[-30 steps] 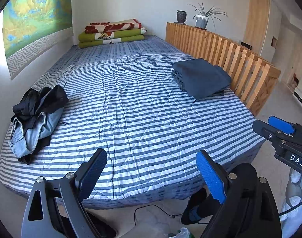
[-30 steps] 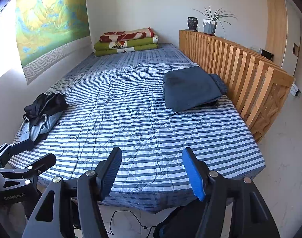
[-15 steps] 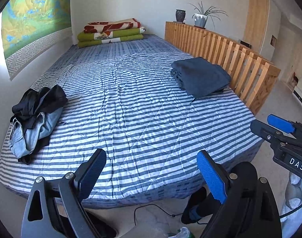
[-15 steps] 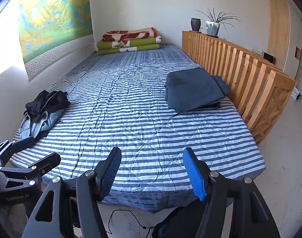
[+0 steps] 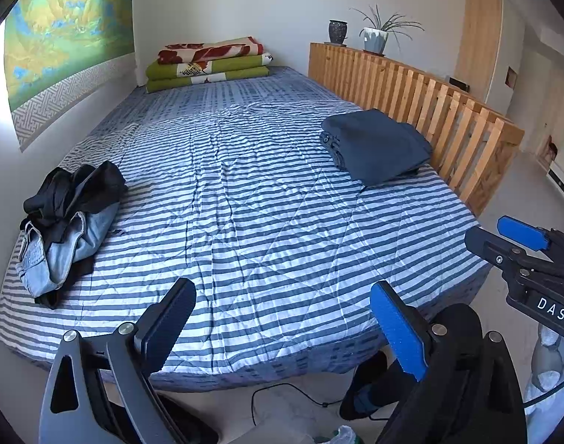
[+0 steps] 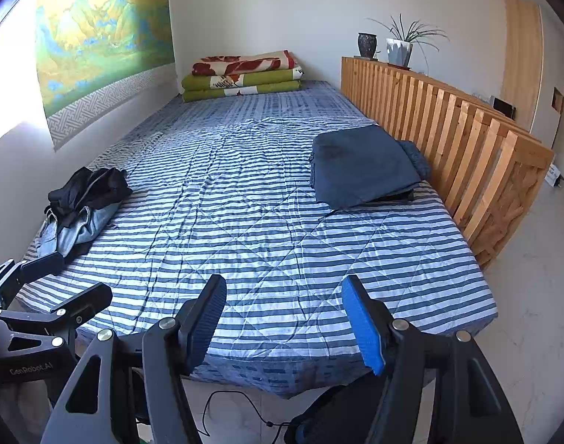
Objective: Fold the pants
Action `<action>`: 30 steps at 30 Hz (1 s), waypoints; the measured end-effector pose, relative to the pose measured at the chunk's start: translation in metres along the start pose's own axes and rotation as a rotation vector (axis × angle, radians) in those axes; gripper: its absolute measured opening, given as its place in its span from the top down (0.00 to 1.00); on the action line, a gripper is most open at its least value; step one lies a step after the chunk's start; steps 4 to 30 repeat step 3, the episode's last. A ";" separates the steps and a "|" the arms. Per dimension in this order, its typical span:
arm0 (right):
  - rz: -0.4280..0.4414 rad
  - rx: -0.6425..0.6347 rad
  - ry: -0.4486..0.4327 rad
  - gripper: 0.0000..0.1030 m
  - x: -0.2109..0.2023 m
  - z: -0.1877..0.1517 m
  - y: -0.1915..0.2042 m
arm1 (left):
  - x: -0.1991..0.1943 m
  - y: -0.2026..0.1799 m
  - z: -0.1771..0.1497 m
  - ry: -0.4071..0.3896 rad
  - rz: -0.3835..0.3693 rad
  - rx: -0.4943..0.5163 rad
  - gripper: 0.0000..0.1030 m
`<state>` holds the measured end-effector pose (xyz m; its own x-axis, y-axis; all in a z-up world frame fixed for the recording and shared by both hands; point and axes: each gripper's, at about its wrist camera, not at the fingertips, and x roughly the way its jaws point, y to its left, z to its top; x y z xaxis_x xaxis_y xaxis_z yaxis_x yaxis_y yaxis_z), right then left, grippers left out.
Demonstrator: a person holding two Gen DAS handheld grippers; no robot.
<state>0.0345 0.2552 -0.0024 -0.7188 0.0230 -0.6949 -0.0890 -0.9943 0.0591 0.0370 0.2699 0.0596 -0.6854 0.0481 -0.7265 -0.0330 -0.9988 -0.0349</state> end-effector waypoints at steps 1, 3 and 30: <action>0.000 -0.001 0.001 0.41 0.001 0.000 0.001 | 0.001 0.000 0.000 0.002 0.001 -0.001 0.06; 0.002 -0.002 0.004 0.41 0.002 -0.001 0.001 | 0.002 0.000 0.000 0.005 0.003 0.000 0.06; 0.002 -0.002 0.004 0.41 0.002 -0.001 0.001 | 0.002 0.000 0.000 0.005 0.003 0.000 0.06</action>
